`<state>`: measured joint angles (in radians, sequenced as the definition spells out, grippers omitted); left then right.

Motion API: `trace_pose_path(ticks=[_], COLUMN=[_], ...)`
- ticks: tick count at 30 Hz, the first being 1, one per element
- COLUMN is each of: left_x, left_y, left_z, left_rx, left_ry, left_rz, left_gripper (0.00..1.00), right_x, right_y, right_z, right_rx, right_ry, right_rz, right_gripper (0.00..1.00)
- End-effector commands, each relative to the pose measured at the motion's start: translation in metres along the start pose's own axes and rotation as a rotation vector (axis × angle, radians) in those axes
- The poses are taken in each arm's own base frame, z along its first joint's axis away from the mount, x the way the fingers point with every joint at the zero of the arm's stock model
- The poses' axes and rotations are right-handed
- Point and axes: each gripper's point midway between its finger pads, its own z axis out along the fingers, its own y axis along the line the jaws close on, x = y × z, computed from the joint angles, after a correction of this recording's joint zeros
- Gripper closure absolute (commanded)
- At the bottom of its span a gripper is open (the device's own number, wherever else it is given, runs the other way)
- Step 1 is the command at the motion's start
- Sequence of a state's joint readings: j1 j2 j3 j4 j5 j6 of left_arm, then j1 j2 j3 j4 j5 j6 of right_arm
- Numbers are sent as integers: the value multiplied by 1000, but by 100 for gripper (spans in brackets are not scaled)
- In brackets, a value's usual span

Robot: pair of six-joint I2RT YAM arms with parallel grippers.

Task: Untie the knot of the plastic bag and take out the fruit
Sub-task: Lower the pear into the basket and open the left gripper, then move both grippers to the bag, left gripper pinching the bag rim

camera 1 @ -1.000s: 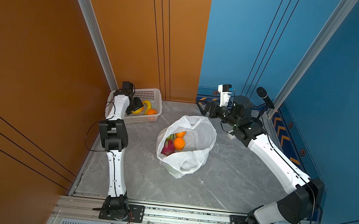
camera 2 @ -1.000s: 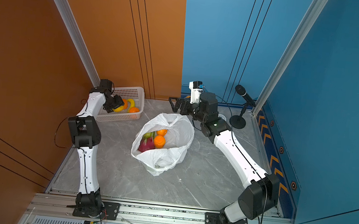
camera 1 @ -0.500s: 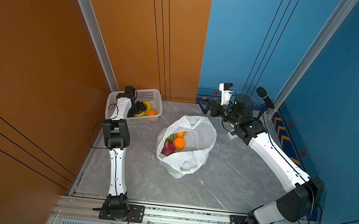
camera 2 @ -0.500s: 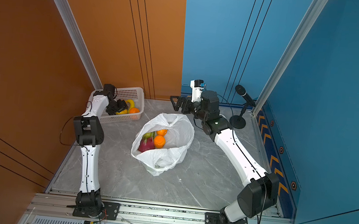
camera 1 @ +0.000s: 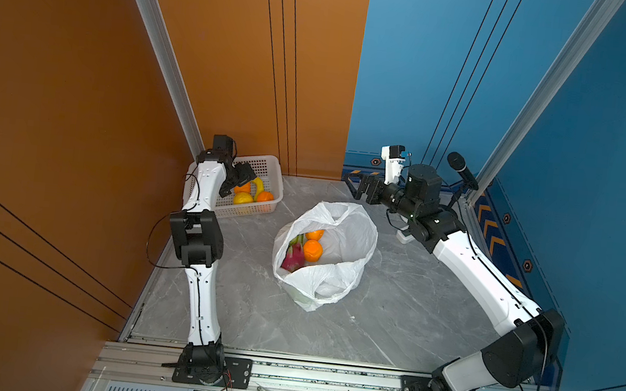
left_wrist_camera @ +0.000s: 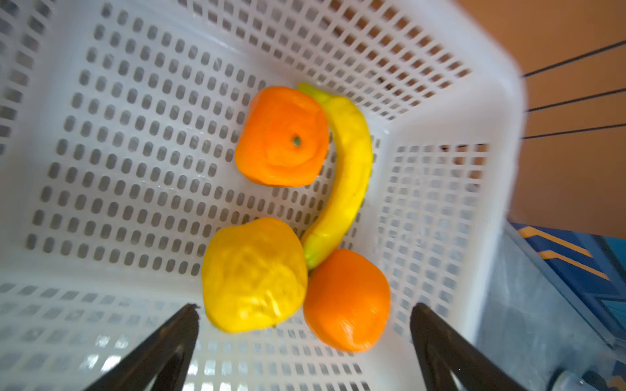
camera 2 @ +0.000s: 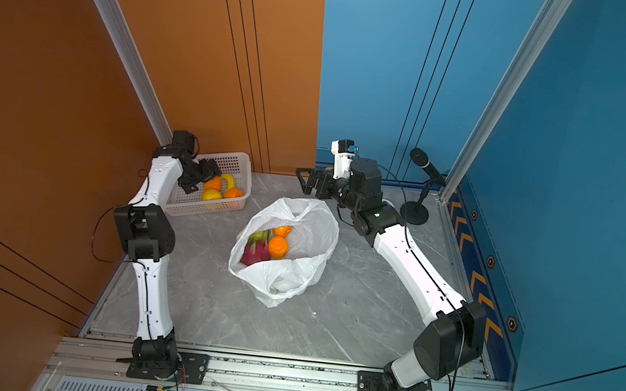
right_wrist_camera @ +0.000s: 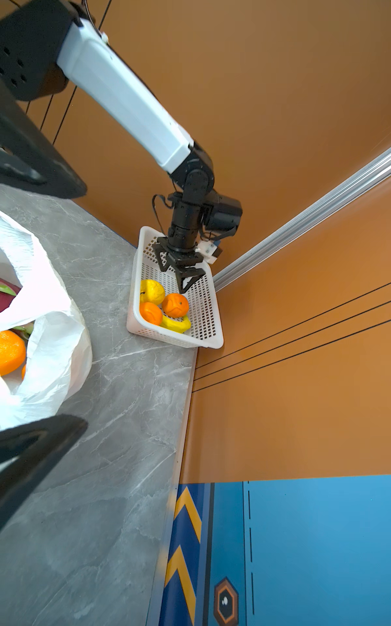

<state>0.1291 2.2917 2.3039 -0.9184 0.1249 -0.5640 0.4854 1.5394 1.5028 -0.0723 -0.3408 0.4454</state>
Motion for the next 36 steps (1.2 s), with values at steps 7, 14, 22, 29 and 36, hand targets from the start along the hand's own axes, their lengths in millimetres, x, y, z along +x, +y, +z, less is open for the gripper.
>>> trace_pose_path(ticks=[7, 14, 22, 29, 36], left_x=[31, 101, 175, 236, 288], left_y=[-65, -97, -91, -74, -48], left_z=[-99, -141, -181, -195, -189], left_rx=[104, 205, 257, 272, 254], left_ry=[-77, -8, 46, 108, 173], left_rz=[144, 303, 427, 534, 557], left_gripper=[1, 1, 2, 5, 7], right_x=[14, 48, 102, 173, 253], right_y=[20, 21, 27, 30, 31], right_z=[-12, -19, -23, -23, -39], right_rx=[-6, 27, 42, 80, 124], right_ry=[53, 110, 219, 397, 640], right_rz=[30, 66, 108, 120, 56], right_gripper=[2, 9, 18, 28, 37])
